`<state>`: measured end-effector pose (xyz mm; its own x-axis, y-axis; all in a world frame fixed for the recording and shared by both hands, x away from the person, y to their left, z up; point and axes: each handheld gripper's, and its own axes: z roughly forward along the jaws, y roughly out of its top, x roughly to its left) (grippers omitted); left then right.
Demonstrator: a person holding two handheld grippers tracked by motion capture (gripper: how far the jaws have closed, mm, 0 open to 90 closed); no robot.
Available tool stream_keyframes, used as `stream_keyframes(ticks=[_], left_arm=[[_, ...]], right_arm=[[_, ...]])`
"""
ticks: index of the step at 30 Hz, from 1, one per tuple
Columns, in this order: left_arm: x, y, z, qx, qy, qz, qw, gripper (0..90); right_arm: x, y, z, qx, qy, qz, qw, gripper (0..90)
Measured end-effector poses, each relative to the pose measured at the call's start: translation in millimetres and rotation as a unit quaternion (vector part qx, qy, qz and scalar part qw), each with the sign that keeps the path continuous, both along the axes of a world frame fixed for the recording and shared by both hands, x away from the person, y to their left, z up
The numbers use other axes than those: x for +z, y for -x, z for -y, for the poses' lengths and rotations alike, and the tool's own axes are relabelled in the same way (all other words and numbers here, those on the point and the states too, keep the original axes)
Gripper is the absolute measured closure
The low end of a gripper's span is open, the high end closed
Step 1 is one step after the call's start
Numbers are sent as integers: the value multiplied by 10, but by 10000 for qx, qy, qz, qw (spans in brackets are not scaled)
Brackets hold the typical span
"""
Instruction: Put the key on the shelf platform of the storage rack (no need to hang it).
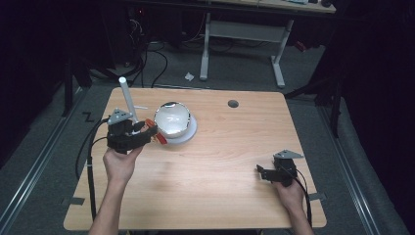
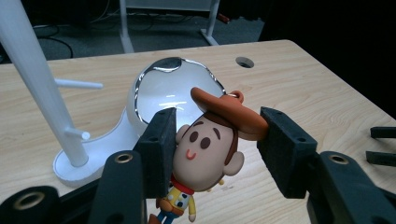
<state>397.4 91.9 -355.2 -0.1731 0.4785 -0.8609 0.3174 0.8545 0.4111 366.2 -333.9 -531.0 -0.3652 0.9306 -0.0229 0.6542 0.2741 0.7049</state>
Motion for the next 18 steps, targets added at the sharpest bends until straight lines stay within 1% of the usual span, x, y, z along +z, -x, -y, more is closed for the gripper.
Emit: stream_keyframes(ticks=[4,6,7,9,12,17,18], left_arm=[[54,-44,14,-30,-13,46,10000,486],[72,-71,15,-29,-25,51,10000,486],[85,-85,20,-15,4,32,10000,486],[102,-111,34,-40,-24,58,10000,486],[136,-146,57,-75,-8,87,9999,486],[182,-241,114,-67,29,58,10000,485],[187,-261,129,-62,-5,68,10000,485]], right_arm=[[0,0,0,-1,-1,-1,10000,163],[0,0,0,-1,-1,-2,10000,162],[0,0,0,-1,-1,-2,10000,163],[0,0,0,-1,-1,-1,10000,163],[0,0,0,-1,-1,-1,10000,162],[0,0,0,-1,-3,-4,10000,162],[0,0,0,-1,-2,-2,10000,163]])
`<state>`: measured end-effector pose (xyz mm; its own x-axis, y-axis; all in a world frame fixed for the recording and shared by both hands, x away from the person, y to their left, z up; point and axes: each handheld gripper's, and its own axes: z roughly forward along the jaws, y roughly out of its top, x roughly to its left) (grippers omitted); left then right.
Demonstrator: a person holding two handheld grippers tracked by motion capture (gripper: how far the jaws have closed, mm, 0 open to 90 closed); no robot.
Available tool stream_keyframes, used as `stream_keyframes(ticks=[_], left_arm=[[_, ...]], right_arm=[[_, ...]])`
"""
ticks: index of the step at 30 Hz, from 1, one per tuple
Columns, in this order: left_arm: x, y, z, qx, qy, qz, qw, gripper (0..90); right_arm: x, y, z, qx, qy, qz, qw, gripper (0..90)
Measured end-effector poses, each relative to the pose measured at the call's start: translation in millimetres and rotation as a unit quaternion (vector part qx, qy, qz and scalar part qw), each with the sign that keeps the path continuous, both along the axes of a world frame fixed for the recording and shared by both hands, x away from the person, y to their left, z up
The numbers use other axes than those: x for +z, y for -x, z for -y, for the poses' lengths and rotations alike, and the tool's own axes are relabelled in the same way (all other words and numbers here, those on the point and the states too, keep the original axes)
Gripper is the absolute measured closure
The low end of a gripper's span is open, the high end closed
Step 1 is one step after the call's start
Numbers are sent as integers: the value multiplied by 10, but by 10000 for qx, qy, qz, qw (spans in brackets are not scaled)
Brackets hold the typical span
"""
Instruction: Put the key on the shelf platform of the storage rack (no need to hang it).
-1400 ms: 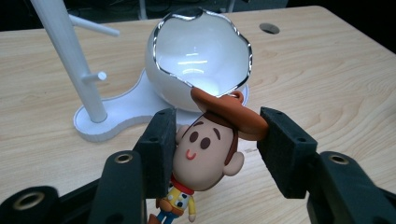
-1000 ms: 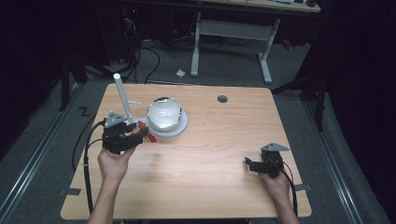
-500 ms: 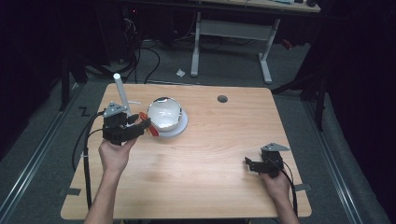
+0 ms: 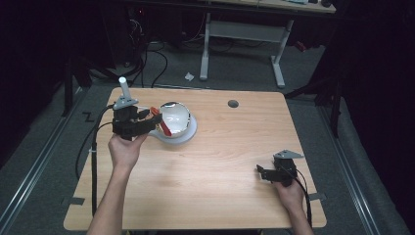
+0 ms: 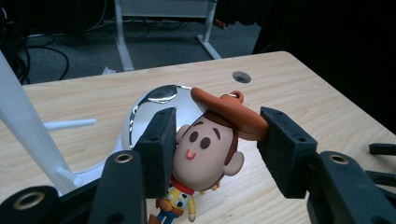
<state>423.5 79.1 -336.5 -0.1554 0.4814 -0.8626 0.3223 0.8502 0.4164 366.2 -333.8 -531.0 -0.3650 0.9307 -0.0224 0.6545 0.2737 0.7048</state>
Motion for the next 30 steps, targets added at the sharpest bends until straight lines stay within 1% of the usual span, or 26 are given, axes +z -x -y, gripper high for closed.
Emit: stream_keyframes(ticks=[1,3,6,7,10,12,15,18,20,21,25,29,30], left_arm=[[5,-20,11,-3,-33,14,10000,485],[39,-71,43,4,2,32,10000,485],[51,-108,67,-11,-6,48,10000,485],[54,-130,87,12,4,18,10000,485],[48,-196,147,26,-57,-24,10000,485],[37,-236,184,21,-64,-15,10000,485],[-4,-309,240,54,-159,-42,9999,484],[-38,-362,278,109,-162,-63,9998,484],[-91,-382,325,92,-347,-7,9994,484],[-115,-393,353,85,-380,2,9992,484],[-186,-461,432,118,-357,-81,9993,484],[-252,-547,475,193,-377,-128,9990,483],[-252,-547,475,193,-377,-128,9990,483]], right_arm=[[0,0,0,0,0,0,10000,163],[0,0,0,1,0,0,10000,163],[0,0,0,2,0,0,10000,163],[0,0,0,1,0,-1,10000,163],[0,0,0,0,-1,-1,10000,163],[0,0,0,1,0,-1,10000,163],[0,0,0,1,0,-1,10000,163],[0,0,0,2,-1,0,10000,163],[0,0,0,1,-1,-2,10000,163],[0,0,0,2,0,-1,10000,163],[0,0,0,1,-1,-1,10000,163],[0,1,0,-5,-5,-5,10000,163],[0,1,0,-5,-5,-5,10000,163]])
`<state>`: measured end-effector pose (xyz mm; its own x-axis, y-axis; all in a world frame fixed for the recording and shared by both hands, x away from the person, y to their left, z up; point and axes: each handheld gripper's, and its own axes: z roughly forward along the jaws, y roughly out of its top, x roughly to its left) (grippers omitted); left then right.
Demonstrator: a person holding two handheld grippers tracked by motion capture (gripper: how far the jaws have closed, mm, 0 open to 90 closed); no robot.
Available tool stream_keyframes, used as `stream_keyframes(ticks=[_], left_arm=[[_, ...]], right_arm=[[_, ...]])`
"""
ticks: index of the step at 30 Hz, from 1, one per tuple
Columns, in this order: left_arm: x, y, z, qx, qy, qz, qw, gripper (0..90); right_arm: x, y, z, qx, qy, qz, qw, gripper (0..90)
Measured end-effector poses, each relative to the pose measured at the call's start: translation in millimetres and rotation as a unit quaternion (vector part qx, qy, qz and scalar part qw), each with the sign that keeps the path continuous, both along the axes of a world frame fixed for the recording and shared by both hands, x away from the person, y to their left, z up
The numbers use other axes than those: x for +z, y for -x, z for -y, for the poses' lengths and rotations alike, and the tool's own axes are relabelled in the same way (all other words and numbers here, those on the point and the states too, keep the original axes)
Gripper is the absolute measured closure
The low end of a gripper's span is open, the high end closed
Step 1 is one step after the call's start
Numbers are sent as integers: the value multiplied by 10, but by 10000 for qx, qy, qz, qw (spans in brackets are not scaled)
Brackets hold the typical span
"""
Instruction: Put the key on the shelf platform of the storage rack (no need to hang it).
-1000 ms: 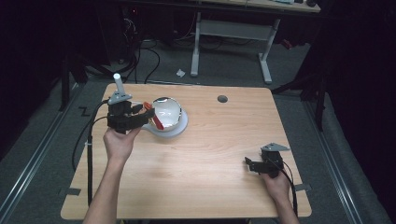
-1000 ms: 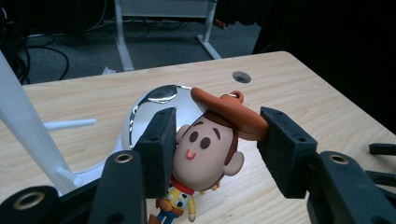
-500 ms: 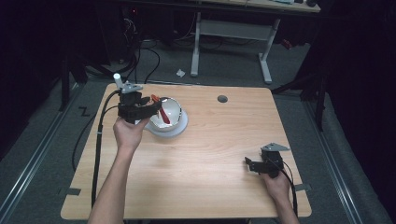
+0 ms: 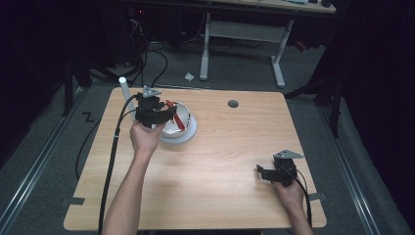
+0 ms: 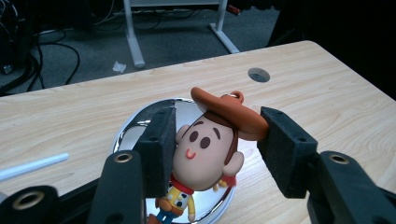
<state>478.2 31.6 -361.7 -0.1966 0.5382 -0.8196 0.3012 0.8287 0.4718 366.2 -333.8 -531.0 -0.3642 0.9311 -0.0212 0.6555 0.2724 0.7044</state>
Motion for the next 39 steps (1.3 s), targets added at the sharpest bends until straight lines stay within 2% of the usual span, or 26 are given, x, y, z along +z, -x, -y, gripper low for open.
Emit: stream_keyframes(ticks=[3,8,11,16,19,25,31,39], left_arm=[[-34,-37,13,27,0,31,10000,483],[-97,-108,26,133,74,-66,9999,483],[-150,-142,26,186,46,-100,9998,482],[-222,-171,46,164,-50,-159,9997,482],[-263,-195,63,178,12,-214,9996,482],[-385,-284,105,227,-11,-342,9992,481],[-445,-339,124,270,31,-438,9987,479],[-546,-366,153,277,-46,-545,9981,477]], right_arm=[[0,0,0,0,0,0,10000,163],[0,0,0,1,0,0,10000,163],[0,-1,1,6,4,4,10000,163],[0,0,0,1,0,0,10000,163],[0,-1,1,6,3,3,10000,163],[0,0,0,0,-1,-1,10000,163],[0,-1,2,7,-1,1,10000,163],[0,-1,2,7,-2,0,10000,162]])
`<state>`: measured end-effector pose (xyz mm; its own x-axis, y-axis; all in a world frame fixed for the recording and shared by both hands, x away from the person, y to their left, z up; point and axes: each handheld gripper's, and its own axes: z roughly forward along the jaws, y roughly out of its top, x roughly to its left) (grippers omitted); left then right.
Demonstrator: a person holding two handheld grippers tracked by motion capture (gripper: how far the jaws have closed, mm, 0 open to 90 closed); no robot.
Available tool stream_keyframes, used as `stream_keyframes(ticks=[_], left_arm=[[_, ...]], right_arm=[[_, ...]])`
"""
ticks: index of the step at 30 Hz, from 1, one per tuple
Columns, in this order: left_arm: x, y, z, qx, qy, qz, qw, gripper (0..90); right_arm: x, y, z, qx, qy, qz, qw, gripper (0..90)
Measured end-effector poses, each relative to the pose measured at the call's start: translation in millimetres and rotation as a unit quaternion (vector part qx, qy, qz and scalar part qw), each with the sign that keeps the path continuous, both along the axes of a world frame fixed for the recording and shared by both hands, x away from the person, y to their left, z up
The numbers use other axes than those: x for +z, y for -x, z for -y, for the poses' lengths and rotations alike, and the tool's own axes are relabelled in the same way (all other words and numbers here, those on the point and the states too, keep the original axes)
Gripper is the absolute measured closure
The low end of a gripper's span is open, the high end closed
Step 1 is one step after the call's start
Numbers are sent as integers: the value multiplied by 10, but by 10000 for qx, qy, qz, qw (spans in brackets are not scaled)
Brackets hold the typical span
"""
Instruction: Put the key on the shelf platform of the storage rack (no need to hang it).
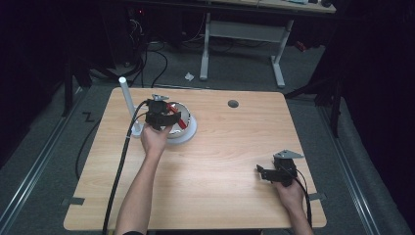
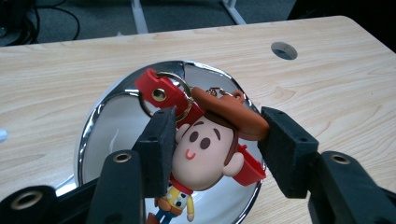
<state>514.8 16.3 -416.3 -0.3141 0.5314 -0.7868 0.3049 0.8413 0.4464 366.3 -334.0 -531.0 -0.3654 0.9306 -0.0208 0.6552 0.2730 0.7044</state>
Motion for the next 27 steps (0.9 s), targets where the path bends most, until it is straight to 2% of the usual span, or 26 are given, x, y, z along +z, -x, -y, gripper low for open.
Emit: stream_keyframes(ticks=[1,2,11,12,14,15,18,20,21,23,25,27], left_arm=[[-20,-8,-6,-43,-63,21,10000,477],[-27,-15,0,30,-21,-27,10000,477],[-126,-68,-11,55,-157,-149,9998,474],[-142,-72,-12,31,-211,-143,9997,473],[-181,-88,8,135,-296,-208,9993,472],[-209,-96,-1,88,-399,-199,9990,475],[-253,-108,-1,121,-498,-265,9983,490],[-259,-111,10,133,-450,-336,9983,488],[-264,-108,9,103,-492,-310,9983,487],[-243,-91,12,30,-436,-268,9987,487],[-210,-74,17,19,-378,-221,9990,430],[-182,-53,4,-2,-385,-178,9991,415]], right_arm=[[0,0,0,-1,0,1,10000,162],[0,0,0,0,1,2,10000,163],[0,0,0,0,-1,0,10000,162],[0,0,0,0,0,1,10000,163],[0,0,0,0,-1,1,10000,163],[0,0,0,0,1,2,10000,163],[0,0,0,1,1,1,10000,162],[0,1,-1,-6,-3,-3,10000,163],[0,0,0,0,0,1,10000,163],[0,0,0,0,1,2,10000,163],[0,0,0,0,0,1,10000,163],[0,0,0,0,0,1,10000,163]])
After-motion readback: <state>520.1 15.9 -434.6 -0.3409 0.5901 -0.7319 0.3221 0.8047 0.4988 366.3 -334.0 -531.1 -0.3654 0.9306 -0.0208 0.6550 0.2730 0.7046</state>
